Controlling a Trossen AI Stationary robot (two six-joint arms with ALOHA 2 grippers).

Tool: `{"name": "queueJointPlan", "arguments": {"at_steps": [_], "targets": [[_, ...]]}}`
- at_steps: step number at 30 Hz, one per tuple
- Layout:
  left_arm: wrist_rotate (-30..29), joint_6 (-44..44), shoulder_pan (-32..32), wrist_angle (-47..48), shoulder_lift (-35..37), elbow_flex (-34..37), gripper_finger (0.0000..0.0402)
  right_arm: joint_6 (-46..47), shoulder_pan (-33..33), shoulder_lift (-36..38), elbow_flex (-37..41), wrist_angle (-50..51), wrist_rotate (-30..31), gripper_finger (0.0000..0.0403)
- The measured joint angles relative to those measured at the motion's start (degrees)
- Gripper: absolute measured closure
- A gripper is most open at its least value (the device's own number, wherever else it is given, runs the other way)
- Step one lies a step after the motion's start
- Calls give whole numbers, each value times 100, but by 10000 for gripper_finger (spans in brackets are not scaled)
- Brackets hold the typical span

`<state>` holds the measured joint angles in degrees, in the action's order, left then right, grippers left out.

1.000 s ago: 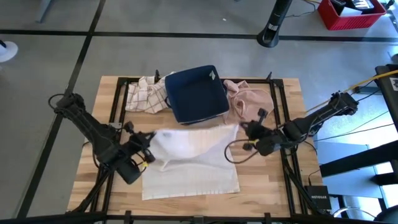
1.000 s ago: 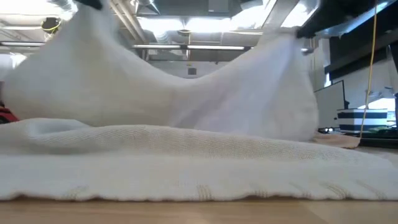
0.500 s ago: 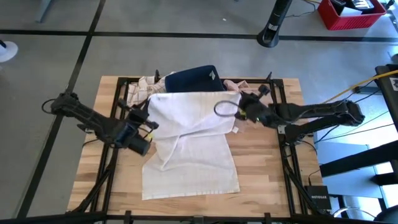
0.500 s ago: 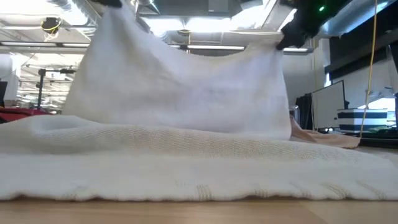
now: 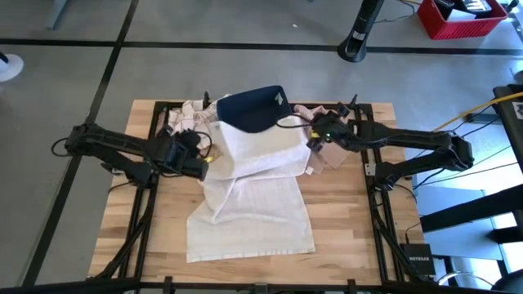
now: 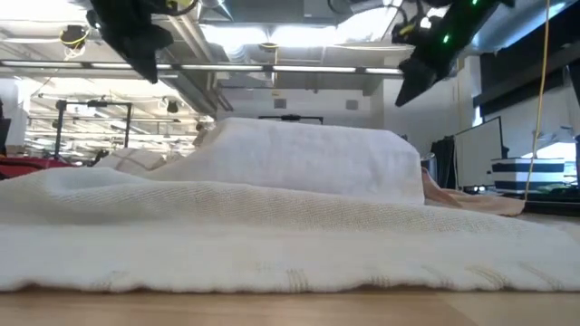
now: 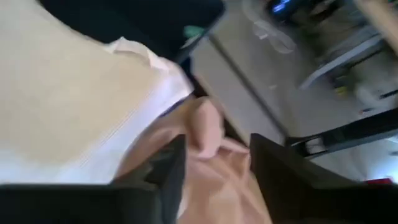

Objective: Fold towel
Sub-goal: Fold the white with gray pattern towel on the table

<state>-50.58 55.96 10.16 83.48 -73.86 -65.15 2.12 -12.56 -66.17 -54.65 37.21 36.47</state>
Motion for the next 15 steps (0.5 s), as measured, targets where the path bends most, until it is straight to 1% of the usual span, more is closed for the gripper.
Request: {"name": "queueJointPlan", "arguments": {"at_steps": [2, 5, 7, 8, 10, 13, 15], "targets": [[695, -90, 180, -235, 40, -152, 234, 373, 126, 50, -443, 767, -497, 189], [1307, -252, 713, -915, 52, -272, 223, 939, 455, 148, -917, 1598, -1566, 168], [1682, -420, 1199, -1571, 19, -257, 222, 1247, 872, 246, -947, 1700, -2356, 162], [1842, -473, 1433, -1942, -21, -229, 222, 1376, 1137, 286, -882, 1626, -2643, 160], [2100, -489, 1887, -2569, -155, -151, 222, 1623, 1766, 313, -634, 1311, -2878, 160], [2353, -184, 2477, -3167, -477, -7, 221, 2005, 2722, 280, -16, 473, -2827, 162], [2518, 218, 2792, -3325, -769, 78, 221, 2201, 3251, 157, 468, -255, -2804, 165]]}}
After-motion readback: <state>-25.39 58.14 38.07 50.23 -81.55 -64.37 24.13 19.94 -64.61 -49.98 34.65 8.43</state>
